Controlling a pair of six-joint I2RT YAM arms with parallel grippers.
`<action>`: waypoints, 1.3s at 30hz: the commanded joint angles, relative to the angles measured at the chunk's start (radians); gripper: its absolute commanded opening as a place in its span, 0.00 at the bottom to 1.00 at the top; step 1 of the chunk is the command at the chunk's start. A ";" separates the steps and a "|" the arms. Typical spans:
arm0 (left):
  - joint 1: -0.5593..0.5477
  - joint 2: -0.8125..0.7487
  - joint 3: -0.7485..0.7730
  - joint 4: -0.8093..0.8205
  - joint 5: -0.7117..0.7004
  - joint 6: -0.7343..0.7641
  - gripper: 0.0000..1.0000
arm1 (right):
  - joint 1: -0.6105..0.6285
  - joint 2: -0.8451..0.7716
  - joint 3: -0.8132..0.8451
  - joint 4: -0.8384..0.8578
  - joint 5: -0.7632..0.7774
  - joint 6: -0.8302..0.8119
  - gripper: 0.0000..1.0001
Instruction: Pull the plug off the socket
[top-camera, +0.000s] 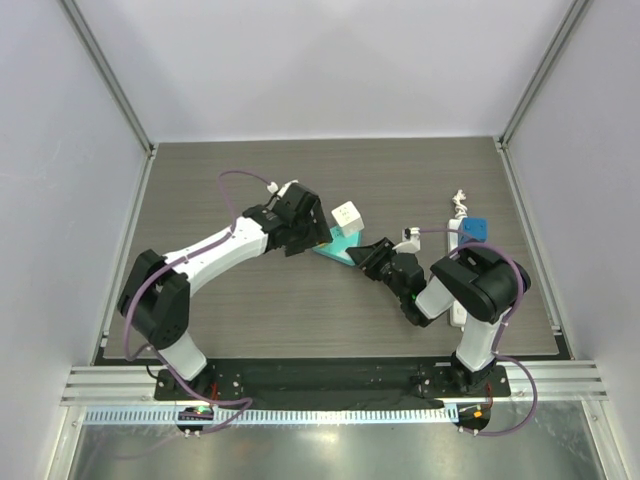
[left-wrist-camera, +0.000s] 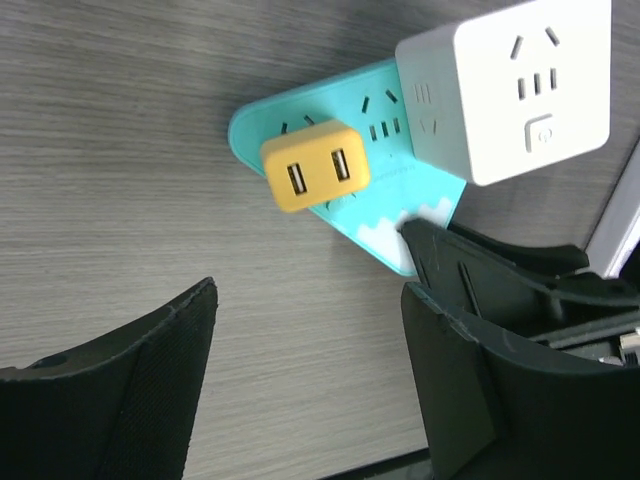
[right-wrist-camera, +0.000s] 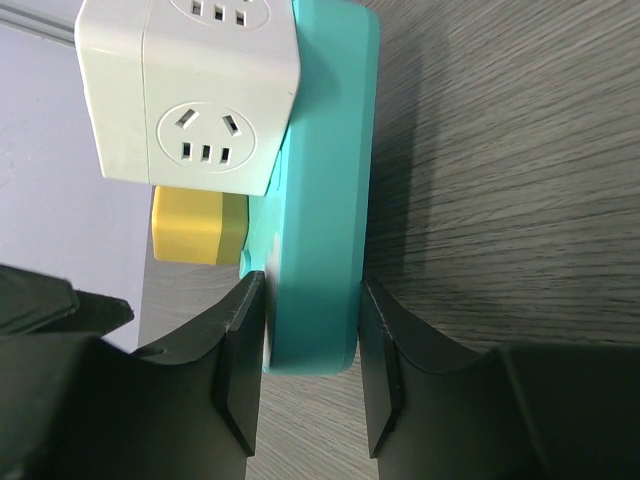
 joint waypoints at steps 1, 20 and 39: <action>0.001 0.031 0.060 0.030 -0.062 -0.046 0.76 | 0.009 -0.002 -0.005 0.037 0.078 -0.078 0.01; 0.050 0.235 0.147 0.089 -0.001 -0.055 0.43 | 0.013 -0.019 0.001 0.025 0.070 -0.123 0.01; 0.029 0.101 0.007 0.373 0.261 -0.074 0.00 | 0.026 -0.085 0.116 -0.405 0.280 -0.180 0.01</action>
